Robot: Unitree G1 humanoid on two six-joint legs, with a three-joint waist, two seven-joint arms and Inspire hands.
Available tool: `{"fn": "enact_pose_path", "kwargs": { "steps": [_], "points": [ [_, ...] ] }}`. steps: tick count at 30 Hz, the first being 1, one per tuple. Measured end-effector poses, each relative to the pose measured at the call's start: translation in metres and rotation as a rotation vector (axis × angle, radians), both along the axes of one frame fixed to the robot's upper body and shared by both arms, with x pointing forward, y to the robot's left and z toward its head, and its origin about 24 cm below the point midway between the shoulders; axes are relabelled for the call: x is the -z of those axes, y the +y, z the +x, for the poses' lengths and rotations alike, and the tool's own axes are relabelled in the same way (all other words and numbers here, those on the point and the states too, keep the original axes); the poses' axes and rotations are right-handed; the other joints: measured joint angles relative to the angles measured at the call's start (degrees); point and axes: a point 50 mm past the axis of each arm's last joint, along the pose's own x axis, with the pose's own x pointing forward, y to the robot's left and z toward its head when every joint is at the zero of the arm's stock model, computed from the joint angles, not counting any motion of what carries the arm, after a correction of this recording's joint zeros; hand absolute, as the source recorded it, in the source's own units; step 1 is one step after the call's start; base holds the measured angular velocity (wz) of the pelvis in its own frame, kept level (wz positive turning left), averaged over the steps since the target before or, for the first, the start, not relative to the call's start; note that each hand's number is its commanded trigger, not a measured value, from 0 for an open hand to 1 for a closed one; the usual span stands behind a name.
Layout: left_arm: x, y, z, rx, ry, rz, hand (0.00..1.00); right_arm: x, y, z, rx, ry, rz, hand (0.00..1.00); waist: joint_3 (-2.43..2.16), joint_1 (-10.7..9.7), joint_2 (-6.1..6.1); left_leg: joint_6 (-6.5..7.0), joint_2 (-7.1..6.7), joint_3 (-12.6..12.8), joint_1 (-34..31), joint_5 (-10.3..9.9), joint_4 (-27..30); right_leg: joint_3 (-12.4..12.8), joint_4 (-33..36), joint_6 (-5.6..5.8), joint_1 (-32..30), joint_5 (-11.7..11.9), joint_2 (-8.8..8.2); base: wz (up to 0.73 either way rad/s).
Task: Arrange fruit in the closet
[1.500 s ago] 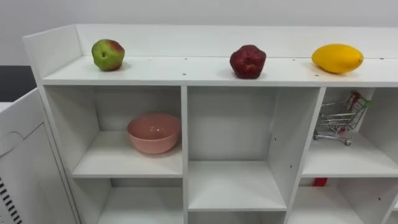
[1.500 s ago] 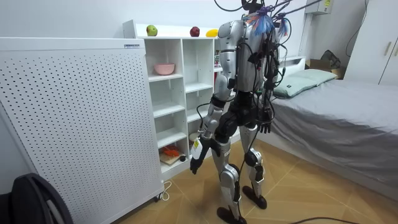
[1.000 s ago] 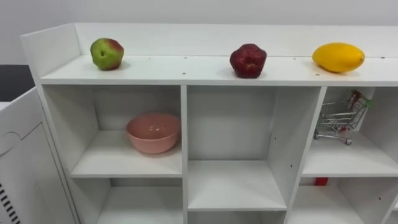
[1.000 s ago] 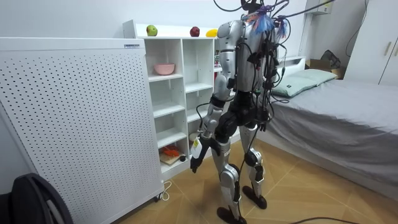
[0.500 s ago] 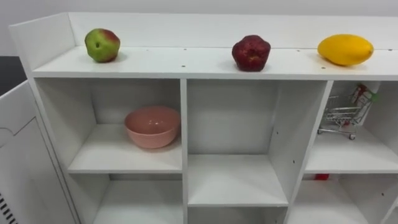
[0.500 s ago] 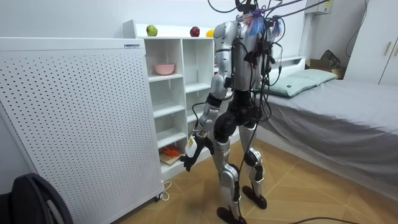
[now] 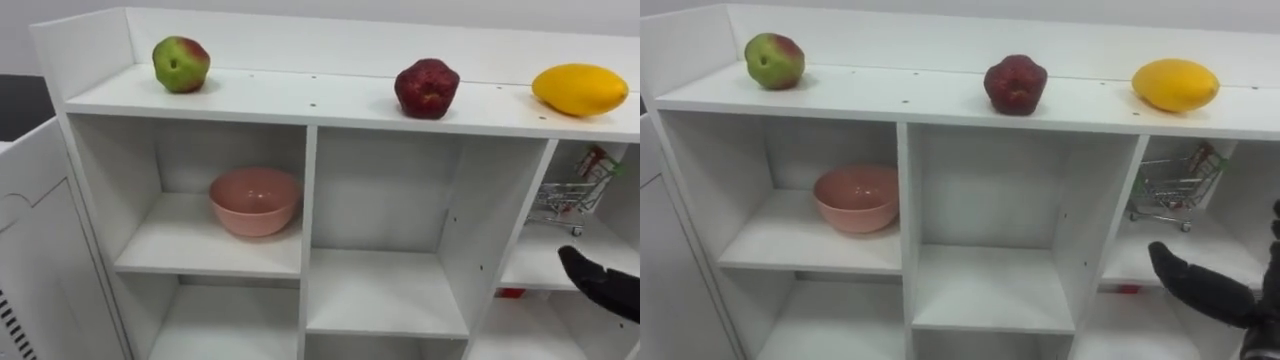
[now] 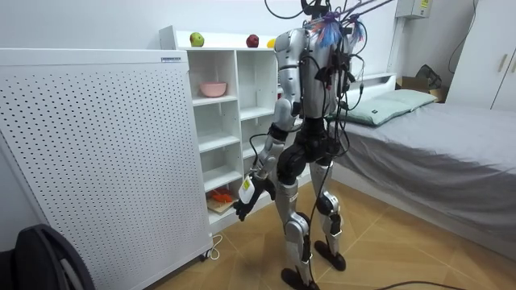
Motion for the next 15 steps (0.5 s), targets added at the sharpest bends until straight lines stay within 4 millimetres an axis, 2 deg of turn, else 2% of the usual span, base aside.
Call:
{"fn": "enact_pose_path", "kwargs": {
  "steps": [6,10,15],
  "points": [
    [0.001,-0.002,-0.004,-0.002,0.013,-0.020,0.00,-0.032,0.010,-0.002,-0.066,-0.121,-0.064,0.00,-0.07,-0.03,0.61,0.02,0.24,-0.33,-0.58,0.08,0.09,-0.64,1.06,-0.28,-0.46,0.19,0.11,0.00],
    [0.001,-0.004,-0.003,0.012,0.009,-0.026,0.00,-0.046,0.015,-0.005,-0.090,-0.194,-0.084,0.00,-0.09,-0.10,0.42,-0.02,0.12,-1.40,-0.96,0.44,0.42,-1.65,0.97,-0.32,-0.48,0.21,0.10,0.07],
    [0.002,-0.009,0.000,0.062,0.010,-0.036,0.00,-0.061,0.023,0.003,-0.144,-0.241,-0.131,0.00,-0.14,0.03,0.18,-0.01,0.03,-1.53,-1.95,0.46,0.77,-1.56,0.93,-0.33,-1.35,0.21,0.02,0.01]
  ]
}}
